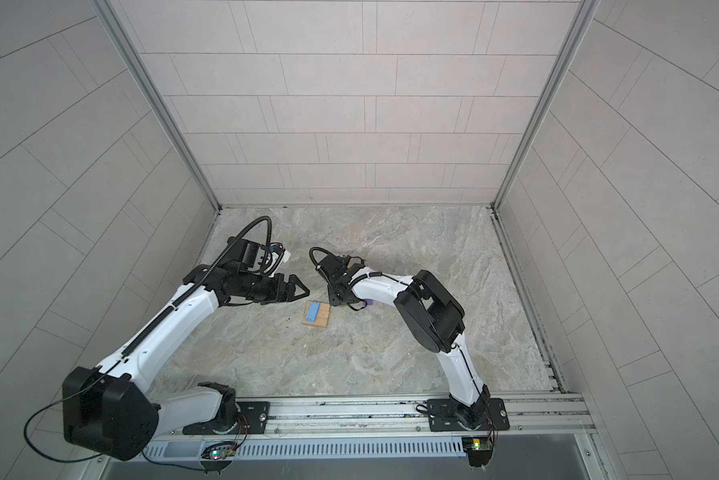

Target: Build the wood block tower

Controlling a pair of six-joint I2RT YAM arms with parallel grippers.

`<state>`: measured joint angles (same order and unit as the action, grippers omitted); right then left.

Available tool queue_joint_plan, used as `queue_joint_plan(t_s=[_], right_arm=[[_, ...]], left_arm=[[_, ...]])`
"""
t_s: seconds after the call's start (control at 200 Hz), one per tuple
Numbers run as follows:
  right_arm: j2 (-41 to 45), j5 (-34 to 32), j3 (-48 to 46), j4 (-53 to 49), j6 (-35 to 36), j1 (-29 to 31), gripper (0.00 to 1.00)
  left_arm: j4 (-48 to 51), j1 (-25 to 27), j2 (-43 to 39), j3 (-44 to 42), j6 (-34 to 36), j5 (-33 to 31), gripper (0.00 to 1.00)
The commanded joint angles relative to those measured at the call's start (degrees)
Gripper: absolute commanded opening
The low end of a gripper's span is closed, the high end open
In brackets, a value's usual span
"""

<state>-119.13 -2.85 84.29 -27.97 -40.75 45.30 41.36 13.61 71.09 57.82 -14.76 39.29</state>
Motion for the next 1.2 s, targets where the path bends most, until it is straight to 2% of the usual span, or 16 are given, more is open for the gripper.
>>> queue_joint_plan(t_s=[0.0, 0.23, 0.33, 0.54, 0.906, 1.051, 1.196], right_arm=[[2.4, -1.0, -0.4, -2.3, 0.4, -0.2, 0.38], [3.0, -1.2, -0.4, -2.5, 0.7, -0.2, 0.35], [3.1, -1.0, -0.4, -2.8, 0.8, -0.2, 0.4], [3.1, -1.0, -0.4, -3.1, 0.9, -0.3, 0.4], [4.2, -1.5, -0.8, -3.4, 0.7, -0.2, 0.3], [5.7, -1.2, -1.2, -3.9, 0.5, -0.3, 0.24], [8.2, 0.6, -2.5, -4.2, -0.3, -0.3, 0.21]], left_arm=[[-0.4, -0.3, 0.3, -0.6, -0.1, 0.6, 0.88], [-0.5, -0.3, 0.4, -0.6, -0.1, 0.8, 0.88], [-0.5, -0.3, 0.4, -0.6, -0.1, 0.9, 0.88], [-0.6, -0.3, 0.6, -0.5, -0.1, 1.0, 0.88], [-0.7, -0.3, 0.7, -0.5, -0.1, 1.2, 0.88], [-0.5, -0.4, 0.4, -0.6, -0.2, 1.2, 0.88], [1.6, -0.5, 0.3, -0.1, 1.1, 0.5, 0.88]])
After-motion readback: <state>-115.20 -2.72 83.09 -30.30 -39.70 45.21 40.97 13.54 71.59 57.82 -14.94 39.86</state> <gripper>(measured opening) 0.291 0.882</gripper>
